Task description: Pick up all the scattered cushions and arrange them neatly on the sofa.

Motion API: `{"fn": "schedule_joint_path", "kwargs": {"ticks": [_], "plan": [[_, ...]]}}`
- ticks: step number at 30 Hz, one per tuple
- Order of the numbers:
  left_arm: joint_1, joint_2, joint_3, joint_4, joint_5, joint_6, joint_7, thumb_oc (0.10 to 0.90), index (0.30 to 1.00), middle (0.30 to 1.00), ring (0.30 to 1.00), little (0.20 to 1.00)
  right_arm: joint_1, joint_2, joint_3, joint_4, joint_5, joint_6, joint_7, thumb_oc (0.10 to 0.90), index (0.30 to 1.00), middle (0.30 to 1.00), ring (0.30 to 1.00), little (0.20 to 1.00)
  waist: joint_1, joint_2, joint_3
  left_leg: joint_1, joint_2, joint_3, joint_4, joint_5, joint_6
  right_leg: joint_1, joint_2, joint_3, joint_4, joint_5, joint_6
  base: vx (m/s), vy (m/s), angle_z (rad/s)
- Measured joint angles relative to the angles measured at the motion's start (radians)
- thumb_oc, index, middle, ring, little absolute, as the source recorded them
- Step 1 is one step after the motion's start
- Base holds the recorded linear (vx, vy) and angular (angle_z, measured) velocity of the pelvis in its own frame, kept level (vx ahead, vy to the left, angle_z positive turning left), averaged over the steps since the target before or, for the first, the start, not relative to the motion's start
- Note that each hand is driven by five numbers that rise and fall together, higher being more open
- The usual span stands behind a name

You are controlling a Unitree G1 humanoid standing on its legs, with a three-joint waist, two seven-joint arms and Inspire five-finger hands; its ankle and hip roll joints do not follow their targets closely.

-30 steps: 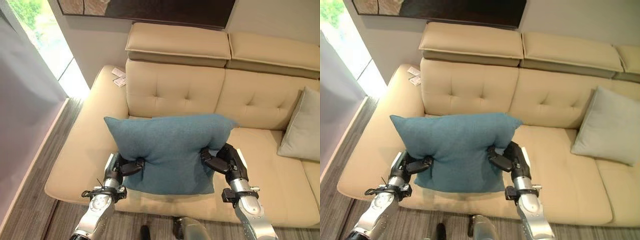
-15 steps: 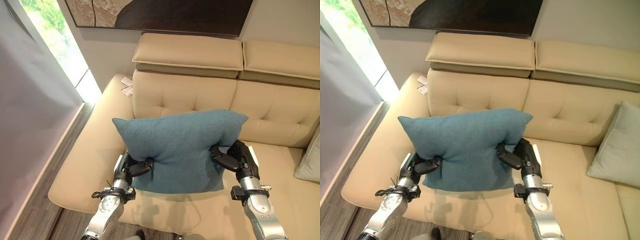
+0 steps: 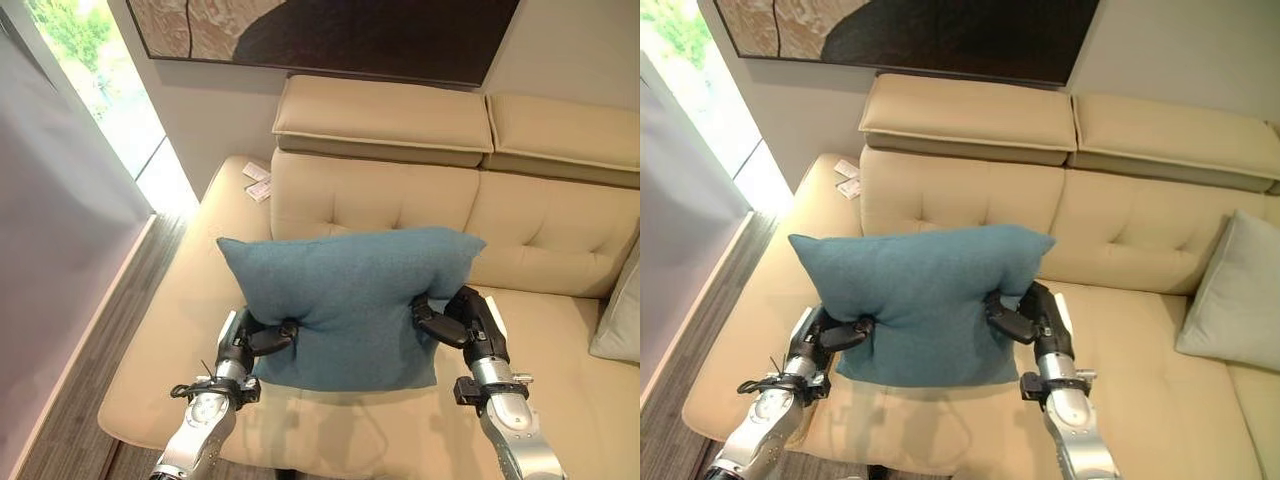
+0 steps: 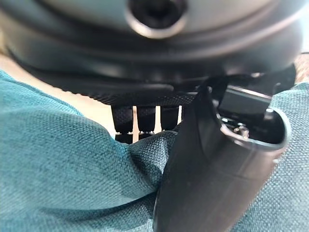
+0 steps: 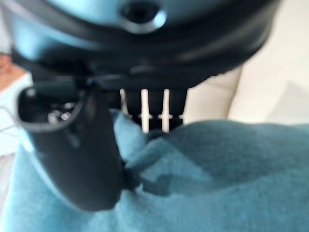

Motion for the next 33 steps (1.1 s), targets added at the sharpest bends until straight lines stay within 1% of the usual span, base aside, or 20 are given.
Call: {"fn": "schedule_joint_path", "kwargs": {"ticks": [4,7,10,12,14,16,18,22,23,24,28,29,30,32,33], "plan": [[-0.001,-0.002,0.001,-0.006,0.013,0.0,0.007,0.4,0.3,0.3,0.3,0.3,-0.014,0.001,-0.001,0.006,0.001,0.0,-0.004,0.4,0.3,0.3,0.3,0.3,0.002,0.004,0.0,-0.002,0.006,0.006,0.0,-0.001,0.0,-0.004,0.001,0.001,0.0,-0.001,0.002,0.02,0.004,-0.05],[-0.001,-0.013,0.0,-0.007,0.018,0.0,0.015,0.4,0.3,0.3,0.3,0.3,-0.023,-0.001,-0.002,0.009,0.002,0.0,-0.007,0.4,0.3,0.3,0.3,0.3,0.0,0.013,-0.006,-0.018,0.01,0.009,-0.001,-0.001,0.0,-0.023,0.005,0.006,0.0,-0.002,0.004,-0.03,0.005,-0.08],[-0.002,-0.033,-0.004,-0.008,0.019,0.0,0.016,0.4,0.3,0.3,0.3,0.3,-0.034,-0.005,-0.002,0.015,0.001,0.0,-0.033,0.4,0.3,0.3,0.3,0.3,-0.004,0.039,-0.018,-0.061,0.01,0.009,0.0,0.007,0.003,-0.067,0.006,0.007,0.0,0.008,0.001,-0.06,0.003,-0.01],[-0.007,-0.049,-0.009,-0.008,0.022,0.0,0.029,0.4,0.3,0.3,0.3,0.3,-0.074,-0.006,0.002,0.062,0.0,0.0,-0.052,0.4,0.3,0.3,0.3,0.3,-0.009,0.059,-0.017,-0.095,0.011,0.008,0.0,0.016,0.006,-0.101,0.006,0.005,0.0,0.022,-0.007,-0.1,-0.019,0.02],[-0.024,-0.05,-0.027,-0.007,0.039,-0.001,0.052,0.4,0.3,0.3,0.3,0.3,-0.115,-0.009,0.009,0.108,0.0,0.0,-0.072,0.4,0.3,0.3,0.3,0.3,-0.01,0.071,-0.019,-0.127,0.012,0.006,0.0,0.024,0.008,-0.131,0.007,0.002,0.0,0.029,-0.005,-0.08,-0.026,0.03],[-0.049,-0.051,-0.035,-0.002,0.041,-0.001,0.067,0.4,0.3,0.3,0.3,0.3,-0.152,-0.009,0.012,0.136,0.0,0.0,-0.088,0.4,0.3,0.3,0.3,0.3,-0.009,0.077,-0.018,-0.154,0.012,0.006,0.0,0.03,0.007,-0.159,0.007,0.001,0.0,0.034,-0.006,-0.03,-0.027,0.02],[-0.106,-0.054,-0.043,0.033,0.042,-0.002,0.09,0.4,0.3,0.3,0.3,0.3,-0.211,-0.012,0.027,0.176,0.0,0.0,-0.116,0.4,0.3,0.3,0.3,0.3,-0.009,0.081,-0.019,-0.199,0.013,0.003,0.0,0.04,0.007,-0.201,0.009,-0.001,0.0,0.042,-0.008,-0.06,-0.041,0.03],[-0.267,-0.061,-0.05,0.113,0.042,-0.005,0.148,0.4,0.3,0.3,0.3,0.3,-0.342,-0.025,0.044,0.211,0.0,0.0,-0.172,0.4,0.3,0.3,0.3,0.3,-0.008,0.087,-0.015,-0.298,0.017,-0.003,0.0,0.065,0.005,-0.299,0.013,-0.003,0.0,0.065,-0.011,-0.05,-0.046,0.02],[-0.268,-0.061,-0.05,0.113,0.042,-0.005,0.149,0.4,0.3,0.3,0.3,0.3,-0.344,-0.025,0.044,0.211,0.0,0.0,-0.172,0.4,0.3,0.3,0.3,0.3,-0.008,0.087,-0.015,-0.299,0.017,-0.003,0.0,0.065,0.005,-0.3,0.013,-0.003,0.0,0.066,-0.011,-0.05,-0.055,-0.02],[-0.34,-0.049,-0.075,0.168,0.041,-0.028,0.178,0.4,0.3,0.3,0.3,0.3,-0.41,-0.05,0.077,0.244,0.001,-0.003,-0.203,0.4,0.3,0.3,0.3,0.3,-0.009,0.088,-0.015,-0.323,0.018,-0.002,0.001,0.07,0.004,-0.325,0.015,-0.001,0.0,0.07,-0.013,-0.03,-0.031,-0.04],[-0.52,-0.033,-0.078,0.257,0.042,-0.031,0.236,0.4,0.3,0.3,0.3,0.3,-0.581,-0.075,0.103,0.313,0.003,-0.002,-0.229,0.4,0.3,0.3,0.3,0.3,-0.01,0.092,-0.008,-0.39,0.022,0.0,0.0,0.084,0.001,-0.394,0.018,0.003,0.001,0.085,-0.018,-0.01,-0.019,-0.03],[-0.548,-0.029,-0.08,0.263,0.042,-0.035,0.25,0.4,0.3,0.3,0.3,0.3,-0.608,-0.078,0.107,0.318,0.004,-0.002,-0.238,0.4,0.3,0.3,0.3,0.3,-0.01,0.092,0.002,-0.393,0.023,0.001,0.0,0.084,0.002,-0.397,0.019,0.004,0.0,0.085,-0.018,-0.01,-0.038,-0.03],[-0.646,-0.011,-0.106,0.341,0.042,-0.045,0.269,0.4,0.3,0.3,0.3,0.3,-0.708,-0.093,0.138,0.385,0.007,-0.002,-0.255,0.4,0.3,0.3,0.3,0.3,-0.013,0.093,0.022,-0.397,0.024,0.001,0.0,0.086,0.001,-0.402,0.021,0.004,0.001,0.088,-0.017,0.0,0.0,0.0],[-0.724,0.0,-0.114,0.378,0.042,-0.056,0.291,0.4,0.3,0.3,0.3,0.3,-0.777,-0.097,0.138,0.403,0.007,-0.002,-0.271,0.4,0.3,0.3,0.3,0.3,-0.015,0.094,0.027,-0.424,0.025,-0.002,0.0,0.09,-0.001,-0.428,0.022,0.002,0.001,0.09,-0.018,0.0,-0.01,0.03],[-0.778,0.01,-0.114,0.386,0.042,-0.067,0.305,0.4,0.3,0.3,0.3,0.3,-0.826,-0.102,0.135,0.402,0.007,-0.007,-0.283,0.4,0.3,0.3,0.3,0.3,-0.019,0.094,0.053,-0.43,0.026,-0.004,0.0,0.093,-0.001,-0.433,0.022,0.0,0.001,0.093,-0.019,-0.01,-0.032,0.05]]}}
